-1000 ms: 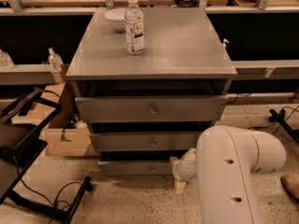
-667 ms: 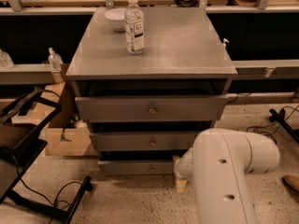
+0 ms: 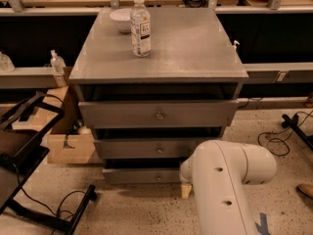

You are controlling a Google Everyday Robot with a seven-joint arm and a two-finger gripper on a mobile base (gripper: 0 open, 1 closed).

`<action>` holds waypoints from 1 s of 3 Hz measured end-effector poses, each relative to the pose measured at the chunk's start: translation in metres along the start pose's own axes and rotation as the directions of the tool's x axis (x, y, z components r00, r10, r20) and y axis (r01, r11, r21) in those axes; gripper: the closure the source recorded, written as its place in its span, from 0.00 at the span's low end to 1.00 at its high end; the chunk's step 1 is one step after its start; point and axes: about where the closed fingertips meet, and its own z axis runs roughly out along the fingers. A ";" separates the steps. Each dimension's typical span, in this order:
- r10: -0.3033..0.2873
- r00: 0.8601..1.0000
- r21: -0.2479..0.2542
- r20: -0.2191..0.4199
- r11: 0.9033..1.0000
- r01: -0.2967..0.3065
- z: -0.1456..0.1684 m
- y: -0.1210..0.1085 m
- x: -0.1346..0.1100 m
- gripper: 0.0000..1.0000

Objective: Open bottom drawer

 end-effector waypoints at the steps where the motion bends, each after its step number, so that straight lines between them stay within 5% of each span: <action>1: -0.001 1.000 -0.015 -0.005 1.000 0.001 0.011 -0.007 -0.003 0.18; 3: 0.020 1.000 -0.058 -0.007 0.998 -0.020 0.014 -0.003 0.005 0.64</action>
Offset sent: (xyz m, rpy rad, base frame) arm 0.0252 0.0015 -0.0212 0.0037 0.0663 0.0009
